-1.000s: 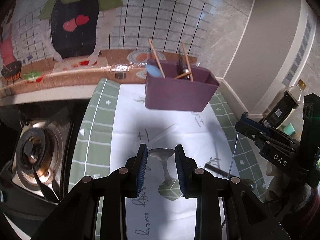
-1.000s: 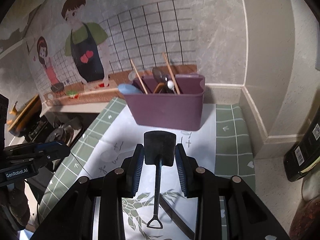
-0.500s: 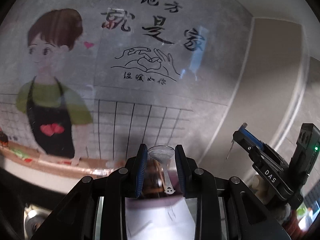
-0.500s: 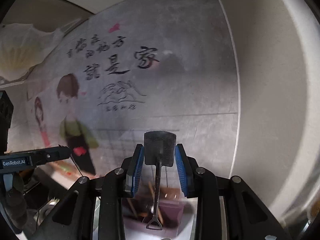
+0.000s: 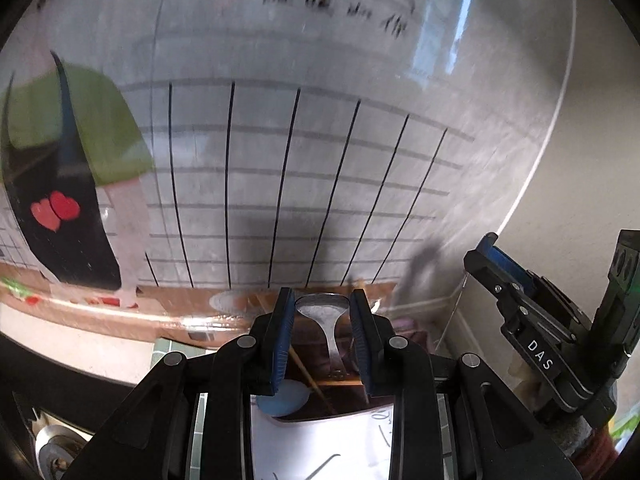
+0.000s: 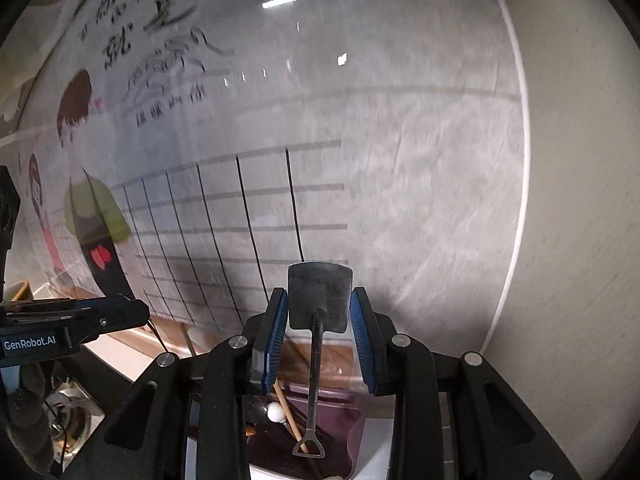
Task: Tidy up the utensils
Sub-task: 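Lift the spatula and spoon over the caddy and release both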
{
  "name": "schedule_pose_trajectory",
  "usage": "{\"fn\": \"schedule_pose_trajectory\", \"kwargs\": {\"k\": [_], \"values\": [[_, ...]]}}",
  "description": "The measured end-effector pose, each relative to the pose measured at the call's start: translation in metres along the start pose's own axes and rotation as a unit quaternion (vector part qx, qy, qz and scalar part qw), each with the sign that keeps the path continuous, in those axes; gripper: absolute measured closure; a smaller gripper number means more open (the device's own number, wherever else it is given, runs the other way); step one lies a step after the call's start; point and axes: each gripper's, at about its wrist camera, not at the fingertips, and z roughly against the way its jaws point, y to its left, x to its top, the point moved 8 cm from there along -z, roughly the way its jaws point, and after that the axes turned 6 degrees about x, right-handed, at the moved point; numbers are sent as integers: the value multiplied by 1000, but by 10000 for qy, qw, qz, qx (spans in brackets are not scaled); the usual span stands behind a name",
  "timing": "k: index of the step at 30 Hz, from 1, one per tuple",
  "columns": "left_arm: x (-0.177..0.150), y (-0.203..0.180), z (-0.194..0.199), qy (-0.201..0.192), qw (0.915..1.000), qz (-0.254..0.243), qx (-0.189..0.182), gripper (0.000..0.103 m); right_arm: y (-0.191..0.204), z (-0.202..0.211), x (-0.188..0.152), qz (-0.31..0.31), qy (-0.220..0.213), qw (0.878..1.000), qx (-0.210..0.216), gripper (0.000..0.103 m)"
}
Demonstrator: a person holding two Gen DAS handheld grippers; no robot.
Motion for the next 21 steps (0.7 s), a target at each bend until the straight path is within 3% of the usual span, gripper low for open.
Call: {"fn": "schedule_pose_trajectory", "kwargs": {"k": [12,15,16,21], "values": [[-28,1,-35,483,9988,-34,-2,74,0,-28,-42,110,553,9984,64,73],[-31,-6,-40,644,9977,-69,-192,67,0,-37,-54,-66,1108,9929,415,72],[-29,-6,-36,597,9980,-48,-208,60,-2,-36,-56,-163,1196,9916,456,72],[-20,-5,0,261,9993,-35,-253,51,-10,0,-47,-147,996,9942,386,71]]}}
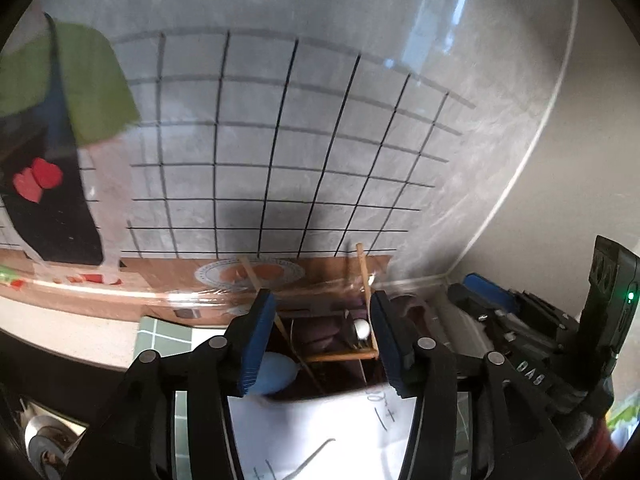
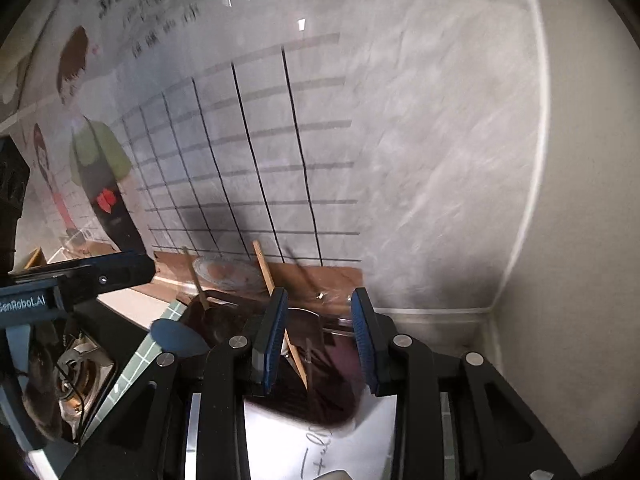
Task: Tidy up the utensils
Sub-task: 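Lift the spatula and spoon over the caddy and release both, then grasp the wooden spoon with the right tool while the left tool grasps the white plastic spoon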
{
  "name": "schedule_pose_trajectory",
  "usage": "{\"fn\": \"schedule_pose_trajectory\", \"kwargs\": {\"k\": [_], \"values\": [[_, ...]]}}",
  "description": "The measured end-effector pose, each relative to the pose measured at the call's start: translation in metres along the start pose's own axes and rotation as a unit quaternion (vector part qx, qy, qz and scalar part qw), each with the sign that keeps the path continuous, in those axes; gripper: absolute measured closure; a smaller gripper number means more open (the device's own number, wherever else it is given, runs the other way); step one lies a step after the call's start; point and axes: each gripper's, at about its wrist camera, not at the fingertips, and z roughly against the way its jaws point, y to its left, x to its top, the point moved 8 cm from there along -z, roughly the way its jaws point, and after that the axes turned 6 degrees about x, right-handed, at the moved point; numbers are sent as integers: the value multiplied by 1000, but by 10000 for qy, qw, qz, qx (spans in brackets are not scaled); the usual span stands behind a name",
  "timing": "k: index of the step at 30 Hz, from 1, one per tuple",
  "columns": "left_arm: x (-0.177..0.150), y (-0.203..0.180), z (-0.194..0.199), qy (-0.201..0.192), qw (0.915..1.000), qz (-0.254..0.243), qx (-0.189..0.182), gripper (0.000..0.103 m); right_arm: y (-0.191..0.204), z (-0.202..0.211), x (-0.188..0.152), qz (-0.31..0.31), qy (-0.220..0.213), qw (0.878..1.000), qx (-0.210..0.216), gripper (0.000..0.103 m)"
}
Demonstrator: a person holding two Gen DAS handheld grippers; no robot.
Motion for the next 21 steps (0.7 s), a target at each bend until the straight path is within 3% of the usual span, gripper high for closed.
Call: {"fn": "schedule_pose_trajectory", "kwargs": {"k": [4,7,12,18,21], "values": [[-24,6,19,126,9999,-99,26,48,4,30,-8,116,9,9999,27,66],[-61,15,26,408,9992,-56,8,47,9,49,-30,312,200,9993,43,63],[-120,24,30,769,9970,4,51,47,23,63,-90,537,1103,9914,459,62],[-175,32,28,1145,9932,136,176,47,49,60,-189,1153,2644,9530,931,65],[-191,38,25,1299,9911,209,218,47,56,59,-225,1236,3098,9369,1049,76]]}}
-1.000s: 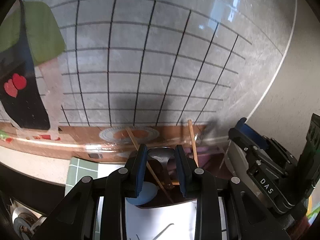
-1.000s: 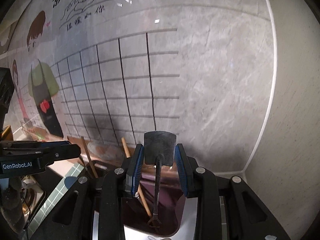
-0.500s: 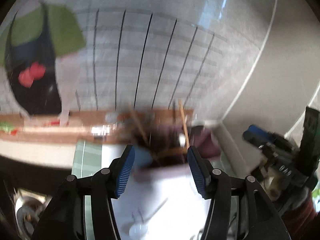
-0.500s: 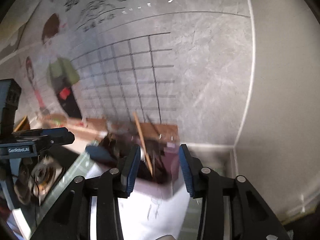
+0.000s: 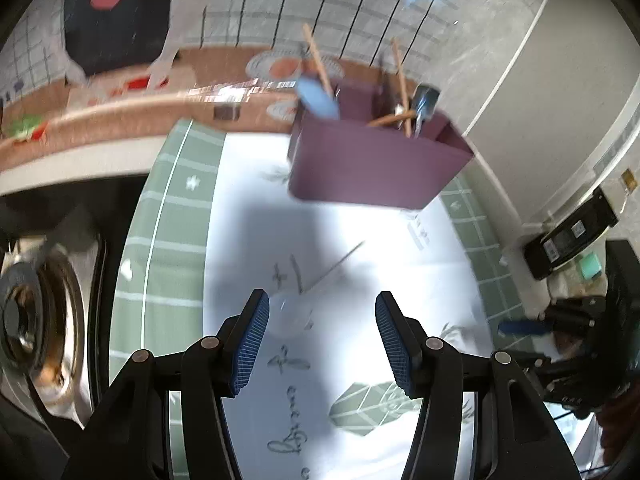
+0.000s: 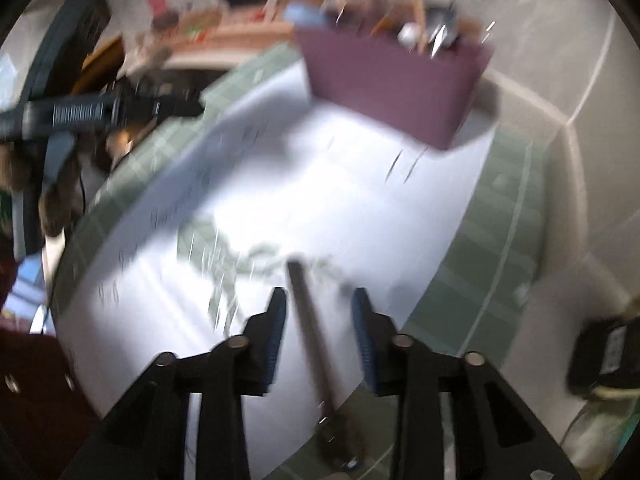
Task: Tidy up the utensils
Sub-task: 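Grasp the wooden spoon with the right tool while the left tool grasps the white plastic spoon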
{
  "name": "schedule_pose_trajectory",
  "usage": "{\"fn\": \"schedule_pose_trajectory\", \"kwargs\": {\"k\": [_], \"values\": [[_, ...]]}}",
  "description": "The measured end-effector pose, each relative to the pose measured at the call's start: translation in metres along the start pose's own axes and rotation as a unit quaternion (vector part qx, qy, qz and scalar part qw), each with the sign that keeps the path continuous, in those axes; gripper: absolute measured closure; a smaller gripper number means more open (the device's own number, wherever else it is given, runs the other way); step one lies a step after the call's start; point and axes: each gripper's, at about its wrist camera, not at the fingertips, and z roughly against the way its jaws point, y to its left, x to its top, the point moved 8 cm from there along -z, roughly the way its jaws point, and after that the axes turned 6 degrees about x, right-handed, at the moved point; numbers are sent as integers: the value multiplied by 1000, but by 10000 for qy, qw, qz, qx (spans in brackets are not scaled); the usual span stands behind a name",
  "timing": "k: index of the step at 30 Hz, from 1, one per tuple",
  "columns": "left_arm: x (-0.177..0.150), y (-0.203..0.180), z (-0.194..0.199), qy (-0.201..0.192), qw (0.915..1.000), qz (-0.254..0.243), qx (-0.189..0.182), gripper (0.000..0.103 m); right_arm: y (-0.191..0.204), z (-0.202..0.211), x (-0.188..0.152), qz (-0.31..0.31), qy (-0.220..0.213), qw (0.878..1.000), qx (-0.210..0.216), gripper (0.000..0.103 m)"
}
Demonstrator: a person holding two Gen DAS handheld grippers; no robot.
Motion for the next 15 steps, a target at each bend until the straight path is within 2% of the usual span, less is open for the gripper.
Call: {"fn": "schedule_pose_trajectory", "kwargs": {"k": [3,7,10,11,15], "values": [[-10,6,-4,110,9999,30,-1,47,5,-15,-14,-2,239,9997,70,79],[-17,9,-10,236,9997,-111,-15,47,2,-24,-25,1,441,9990,-96,79],[-17,7,-17,284,9992,-297,23,45,-1,-24,-29,34,443,9988,-216,81],[-16,6,-20,284,9989,-372,54,43,-2,-23,-29,30,424,9987,-262,89],[-9,2,-35,345,9978,-540,155,42,-9,-21,-25,-201,287,9989,-317,92]]}}
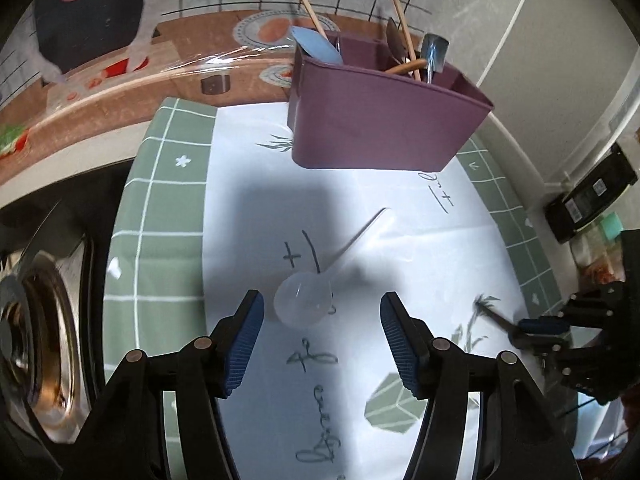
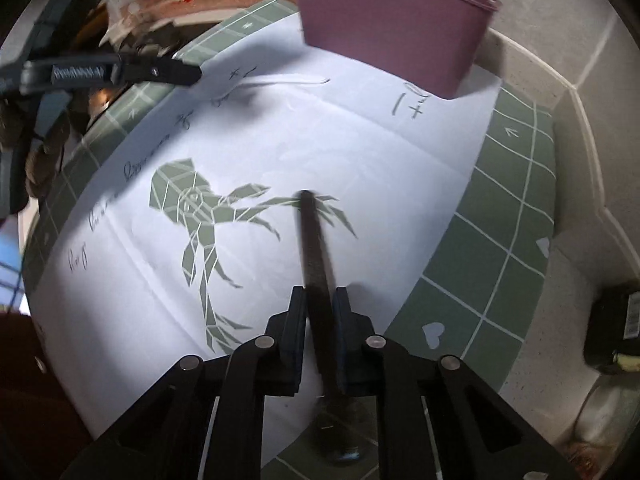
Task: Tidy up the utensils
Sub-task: 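Grasp the wooden spoon with the right tool while the left tool grasps the white plastic spoon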
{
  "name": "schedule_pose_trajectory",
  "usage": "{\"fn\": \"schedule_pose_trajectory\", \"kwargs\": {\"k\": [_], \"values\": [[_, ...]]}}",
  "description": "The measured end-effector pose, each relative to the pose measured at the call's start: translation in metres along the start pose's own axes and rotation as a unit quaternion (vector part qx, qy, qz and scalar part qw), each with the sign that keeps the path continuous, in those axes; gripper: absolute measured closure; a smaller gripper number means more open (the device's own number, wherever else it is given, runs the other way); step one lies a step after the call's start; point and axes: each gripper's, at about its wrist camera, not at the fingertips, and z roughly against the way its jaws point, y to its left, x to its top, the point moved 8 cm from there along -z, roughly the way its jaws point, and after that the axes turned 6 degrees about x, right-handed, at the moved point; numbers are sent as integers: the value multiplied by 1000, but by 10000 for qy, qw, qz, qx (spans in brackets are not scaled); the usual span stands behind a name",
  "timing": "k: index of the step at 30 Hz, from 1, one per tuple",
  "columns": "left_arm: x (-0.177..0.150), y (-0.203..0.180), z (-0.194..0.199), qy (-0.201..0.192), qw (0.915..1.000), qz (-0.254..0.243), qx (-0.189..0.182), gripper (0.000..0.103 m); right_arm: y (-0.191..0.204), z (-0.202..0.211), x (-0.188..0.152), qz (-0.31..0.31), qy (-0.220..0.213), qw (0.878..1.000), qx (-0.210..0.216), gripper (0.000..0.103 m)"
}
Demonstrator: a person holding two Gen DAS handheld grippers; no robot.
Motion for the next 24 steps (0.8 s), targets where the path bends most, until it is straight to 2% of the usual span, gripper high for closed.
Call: {"fn": "schedule_pose_trajectory", "kwargs": {"k": [5,11,16,18,21,24], "values": [[7,-7,-15,98,9999,-126,37,42,-23,10,11,-834,-416,9952,292,92],[16,-9,-30,73,9999,-98,-66,42,-42,20,25,-1704,-882,9786,746,92],[16,-11,-40,159,9997,-22,-185,42,-45,21,27,-1774,-953,9768,726,92],[11,-17,-41,270,9991,-79,-330,42,-44,21,26,-1789,-961,9765,719,92],[-3,-35,-37,532,9953,-300,-750,42,-46,20,25,-1829,-970,9755,747,92],[-6,-46,-30,393,9953,-635,-611,42,-45,20,24,-1835,-973,9752,767,92]]}}
